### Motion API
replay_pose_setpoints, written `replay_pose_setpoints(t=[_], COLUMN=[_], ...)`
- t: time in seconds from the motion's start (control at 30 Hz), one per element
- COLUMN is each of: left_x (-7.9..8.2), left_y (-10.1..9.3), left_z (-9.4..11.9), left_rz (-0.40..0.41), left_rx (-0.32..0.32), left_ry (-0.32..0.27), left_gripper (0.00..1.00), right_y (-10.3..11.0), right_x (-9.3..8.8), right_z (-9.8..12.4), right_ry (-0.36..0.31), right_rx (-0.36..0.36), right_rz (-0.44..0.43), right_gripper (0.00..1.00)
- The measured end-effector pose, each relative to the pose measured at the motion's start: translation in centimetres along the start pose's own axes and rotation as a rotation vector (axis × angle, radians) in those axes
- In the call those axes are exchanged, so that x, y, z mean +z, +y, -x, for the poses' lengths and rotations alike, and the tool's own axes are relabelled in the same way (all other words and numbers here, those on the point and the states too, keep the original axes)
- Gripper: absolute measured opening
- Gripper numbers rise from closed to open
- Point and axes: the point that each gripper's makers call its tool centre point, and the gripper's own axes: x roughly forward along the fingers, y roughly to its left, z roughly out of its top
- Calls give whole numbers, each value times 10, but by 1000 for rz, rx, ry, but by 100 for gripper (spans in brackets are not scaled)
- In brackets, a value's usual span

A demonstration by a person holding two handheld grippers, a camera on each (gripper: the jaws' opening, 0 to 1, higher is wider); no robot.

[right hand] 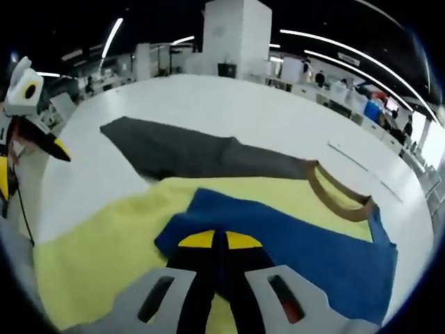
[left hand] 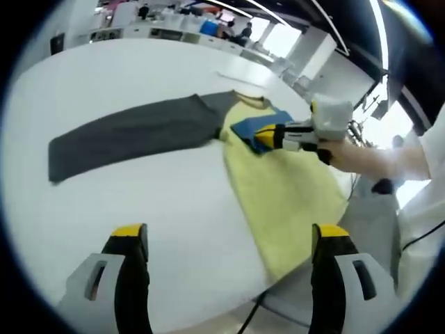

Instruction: Fold the garment on the visible template until the final outline fits inside the template.

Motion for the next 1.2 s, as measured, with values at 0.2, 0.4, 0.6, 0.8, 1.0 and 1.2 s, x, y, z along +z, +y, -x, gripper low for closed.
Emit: replay_pose_setpoints(t=[0.2,0.4,0.6,0.8,1.0,1.2], left_x=[-1,3,5,4,3,1], left_y=[1,-2,-2,-2,-4,-1], left_z=[-1,-7,-8,-8,-9,-7], left_rz=[3,-5,-9,-9,-7,0], left_rx=[2,-8,-9,-6,-7,1], left_ry=[7,7,8,13,16,14], left_gripper=[94,94,94,94,94,94], right_y=[1,4,9,2,11,11], right_x=[4,7,10,18,29,31], right_z=[-4,-7,-11,-13,-23,-33], right_ry=[-9,-14,-23,-46,-46,-21], right_rx=[14,30,53,62,113,136], right_rz=[-12,-19,-32,-49,15,53], right_gripper=[4,3,2,7,13,13])
